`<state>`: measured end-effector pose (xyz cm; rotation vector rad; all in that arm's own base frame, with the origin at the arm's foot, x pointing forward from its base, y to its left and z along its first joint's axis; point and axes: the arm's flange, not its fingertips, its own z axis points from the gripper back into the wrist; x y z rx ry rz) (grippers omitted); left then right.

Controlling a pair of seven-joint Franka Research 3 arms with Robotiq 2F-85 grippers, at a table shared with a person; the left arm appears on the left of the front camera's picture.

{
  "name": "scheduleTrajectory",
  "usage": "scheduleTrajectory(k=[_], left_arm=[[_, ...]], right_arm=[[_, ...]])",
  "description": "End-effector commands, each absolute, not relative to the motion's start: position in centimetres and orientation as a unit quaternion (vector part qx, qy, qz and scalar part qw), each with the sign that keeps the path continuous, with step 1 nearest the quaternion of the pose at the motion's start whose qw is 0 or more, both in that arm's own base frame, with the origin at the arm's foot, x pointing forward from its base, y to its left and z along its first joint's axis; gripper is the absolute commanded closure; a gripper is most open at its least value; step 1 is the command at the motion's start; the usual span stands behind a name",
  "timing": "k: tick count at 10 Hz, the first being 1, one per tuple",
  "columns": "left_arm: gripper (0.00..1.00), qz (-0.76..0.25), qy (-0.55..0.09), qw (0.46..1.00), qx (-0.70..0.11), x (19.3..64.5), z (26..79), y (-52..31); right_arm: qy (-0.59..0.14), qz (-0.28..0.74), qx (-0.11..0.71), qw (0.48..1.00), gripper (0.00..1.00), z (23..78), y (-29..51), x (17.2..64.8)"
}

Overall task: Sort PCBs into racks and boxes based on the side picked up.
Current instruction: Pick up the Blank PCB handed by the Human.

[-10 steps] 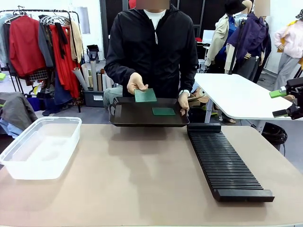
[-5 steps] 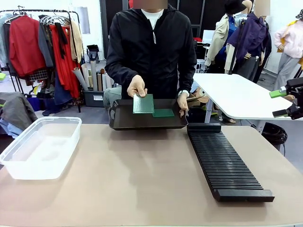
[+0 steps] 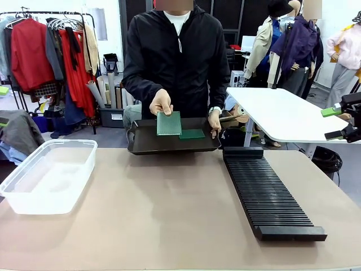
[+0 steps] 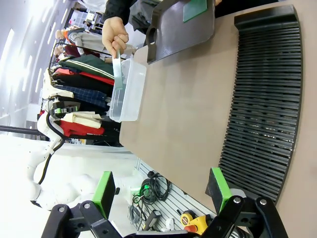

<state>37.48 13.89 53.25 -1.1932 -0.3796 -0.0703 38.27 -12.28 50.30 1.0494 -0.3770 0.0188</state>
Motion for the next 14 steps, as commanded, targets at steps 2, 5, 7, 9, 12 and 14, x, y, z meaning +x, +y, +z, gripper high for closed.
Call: scheduleTrajectory(k=[2, 5, 7, 9, 12, 14], left_arm=[[0.0, -0.05, -0.188, 0.774, -0.603, 42.7, 51.8, 12.9], [0.0, -0.045, -0.168, 0.775, -0.607, 46.9, 49.0, 11.1], [0.0, -0.071, -0.163, 0.774, -0.607, 49.0, 47.1, 9.9], [0.0, -0.111, -0.158, 0.771, -0.607, 51.2, 44.8, 8.2], [0.0, -0.173, -0.184, 0.756, -0.604, 54.0, 42.2, 5.2], [0.0, -0.165, -0.201, 0.745, -0.614, 55.6, 41.2, 3.5]], right_arm=[[-0.19, 0.007, 0.496, 0.847, 0.0, 50.2, -11.9, 38.0], [-0.19, 0.007, 0.496, 0.847, 0.0, 50.2, -11.9, 38.0], [-0.19, 0.007, 0.496, 0.847, 0.0, 50.2, -11.9, 38.0], [-0.19, 0.007, 0.496, 0.847, 0.0, 50.2, -11.9, 38.0], [-0.19, 0.007, 0.496, 0.847, 0.0, 50.2, -11.9, 38.0], [-0.19, 0.007, 0.496, 0.847, 0.0, 50.2, -11.9, 38.0]])
